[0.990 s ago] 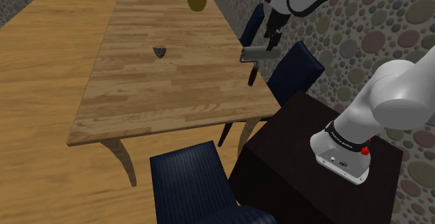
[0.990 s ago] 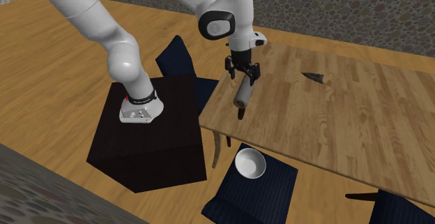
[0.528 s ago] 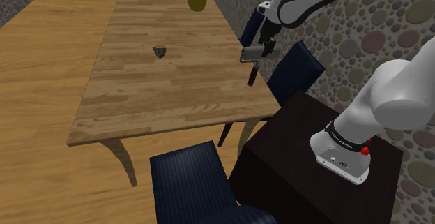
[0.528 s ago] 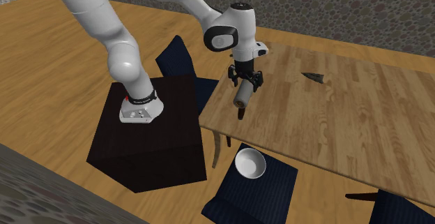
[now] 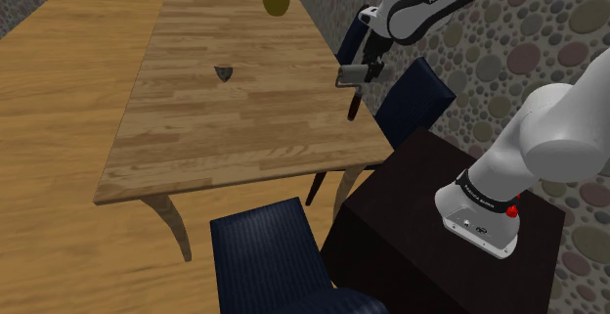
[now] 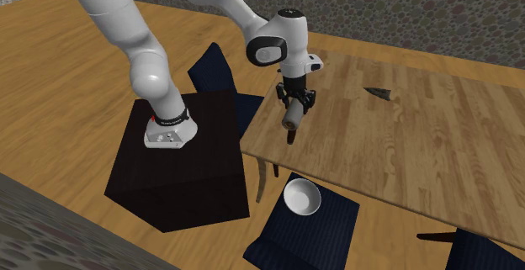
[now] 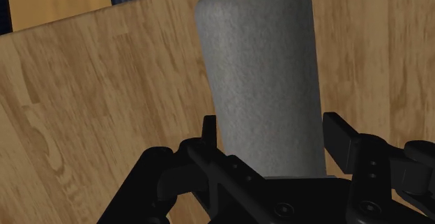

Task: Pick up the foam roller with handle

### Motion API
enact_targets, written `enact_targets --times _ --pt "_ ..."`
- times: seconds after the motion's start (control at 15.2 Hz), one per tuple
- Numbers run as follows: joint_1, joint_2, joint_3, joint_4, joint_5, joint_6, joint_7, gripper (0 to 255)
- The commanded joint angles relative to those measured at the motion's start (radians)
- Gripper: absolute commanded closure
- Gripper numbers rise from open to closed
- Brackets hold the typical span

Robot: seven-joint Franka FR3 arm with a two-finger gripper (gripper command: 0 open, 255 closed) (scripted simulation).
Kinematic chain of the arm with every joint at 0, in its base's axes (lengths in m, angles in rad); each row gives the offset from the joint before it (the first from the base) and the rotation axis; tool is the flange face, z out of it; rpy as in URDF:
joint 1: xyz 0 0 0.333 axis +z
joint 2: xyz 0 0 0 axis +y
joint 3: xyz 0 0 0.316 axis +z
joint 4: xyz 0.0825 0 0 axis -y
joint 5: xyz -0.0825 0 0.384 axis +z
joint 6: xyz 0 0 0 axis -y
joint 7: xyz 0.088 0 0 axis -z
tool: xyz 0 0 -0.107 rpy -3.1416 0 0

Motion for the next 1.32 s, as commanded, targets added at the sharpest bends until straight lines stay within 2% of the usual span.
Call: enact_targets --times 0.0,0.26,1.25 --pt "0.0 0.002 0.0 -0.002 0.0 0.0 0.0 255" --pt "0.0 0.0 0.0 -0.003 -0.001 -0.001 0.001 255" --pt "-0.005 -0.148 0.025 0.083 -0.029 -0.232 0.015 255"
